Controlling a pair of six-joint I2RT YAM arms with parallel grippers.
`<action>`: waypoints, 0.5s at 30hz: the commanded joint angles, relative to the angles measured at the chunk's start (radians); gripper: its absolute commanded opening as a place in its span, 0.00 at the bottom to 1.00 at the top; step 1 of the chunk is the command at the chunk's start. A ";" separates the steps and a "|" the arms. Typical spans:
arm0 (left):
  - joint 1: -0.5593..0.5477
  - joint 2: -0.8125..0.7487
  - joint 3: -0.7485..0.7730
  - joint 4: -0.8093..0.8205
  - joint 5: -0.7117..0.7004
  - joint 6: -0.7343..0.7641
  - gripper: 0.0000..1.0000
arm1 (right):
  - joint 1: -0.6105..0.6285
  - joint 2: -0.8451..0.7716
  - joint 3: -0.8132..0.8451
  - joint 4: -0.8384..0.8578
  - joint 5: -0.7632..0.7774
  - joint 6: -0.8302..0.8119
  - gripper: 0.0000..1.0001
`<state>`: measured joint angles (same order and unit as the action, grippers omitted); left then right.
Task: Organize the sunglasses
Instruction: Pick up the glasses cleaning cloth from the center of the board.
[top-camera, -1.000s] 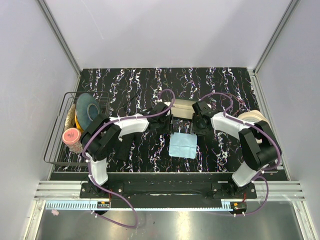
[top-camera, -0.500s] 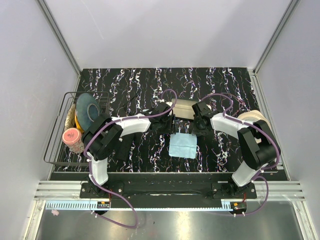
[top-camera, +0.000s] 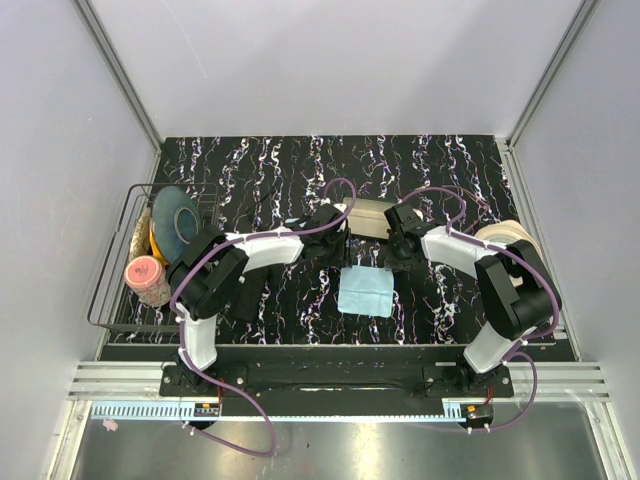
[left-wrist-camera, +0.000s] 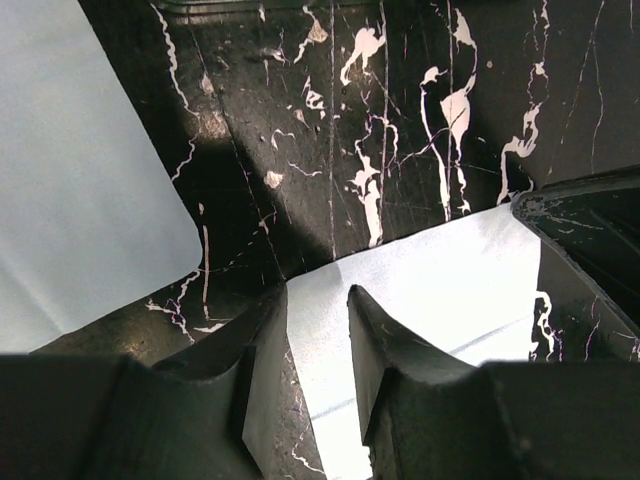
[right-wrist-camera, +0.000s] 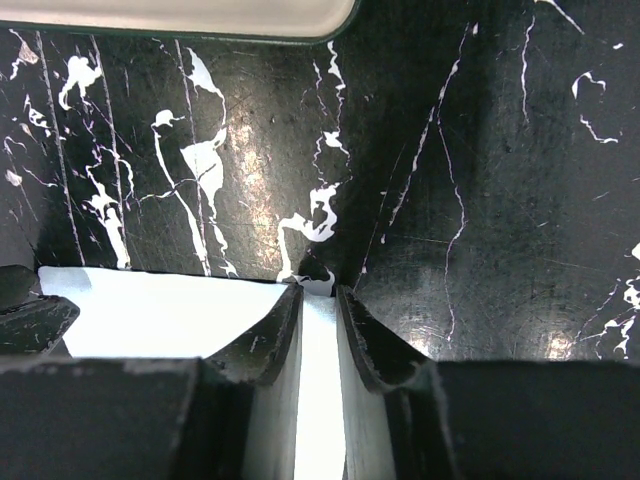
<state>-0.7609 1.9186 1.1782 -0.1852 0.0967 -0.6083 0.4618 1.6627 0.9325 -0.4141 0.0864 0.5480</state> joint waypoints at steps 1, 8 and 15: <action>-0.011 0.051 0.017 -0.034 -0.023 -0.005 0.35 | -0.005 0.008 -0.021 0.014 -0.004 0.007 0.25; -0.015 0.054 0.014 -0.051 -0.035 0.004 0.29 | -0.005 0.008 -0.023 0.017 -0.005 0.009 0.24; -0.014 0.066 0.031 -0.071 -0.043 0.021 0.10 | -0.003 0.006 -0.021 0.014 -0.014 -0.002 0.15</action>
<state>-0.7650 1.9388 1.1942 -0.1905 0.0872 -0.6060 0.4618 1.6627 0.9291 -0.4007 0.0845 0.5476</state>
